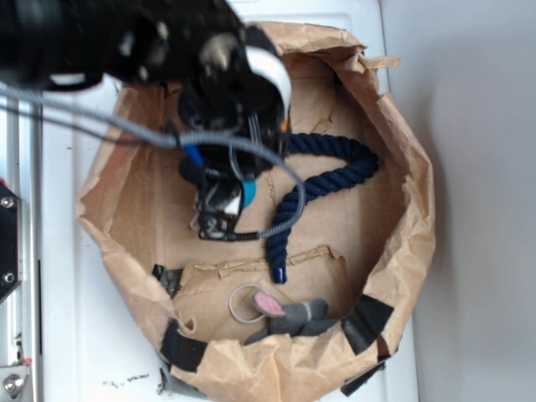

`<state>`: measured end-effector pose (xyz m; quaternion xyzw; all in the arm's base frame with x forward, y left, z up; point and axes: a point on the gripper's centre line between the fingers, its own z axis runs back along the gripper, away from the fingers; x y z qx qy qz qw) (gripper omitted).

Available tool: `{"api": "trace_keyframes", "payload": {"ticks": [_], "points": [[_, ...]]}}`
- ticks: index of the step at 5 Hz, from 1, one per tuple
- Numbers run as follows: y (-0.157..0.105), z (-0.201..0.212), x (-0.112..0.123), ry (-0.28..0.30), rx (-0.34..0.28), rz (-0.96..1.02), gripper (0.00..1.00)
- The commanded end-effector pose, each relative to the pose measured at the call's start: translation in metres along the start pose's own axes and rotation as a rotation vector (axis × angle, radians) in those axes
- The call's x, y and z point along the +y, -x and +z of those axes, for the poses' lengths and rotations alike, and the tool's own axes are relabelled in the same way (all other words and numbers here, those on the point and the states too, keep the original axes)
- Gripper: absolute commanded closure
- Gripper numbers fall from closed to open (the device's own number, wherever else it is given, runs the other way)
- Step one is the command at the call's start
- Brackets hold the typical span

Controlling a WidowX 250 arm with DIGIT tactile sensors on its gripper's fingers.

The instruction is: Grab the blue ball.

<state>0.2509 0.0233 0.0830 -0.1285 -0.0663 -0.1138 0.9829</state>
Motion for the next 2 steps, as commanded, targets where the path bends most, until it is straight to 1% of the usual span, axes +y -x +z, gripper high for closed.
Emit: {"api": "trace_keyframes", "payload": {"ticks": [1,2], "points": [[-0.0183,0.0545,-0.0086,-0.013,-0.105,0.007,1.00],[-0.0146,0.0482,-0.0151,-0.095,-0.151,-0.041,1.00]]}}
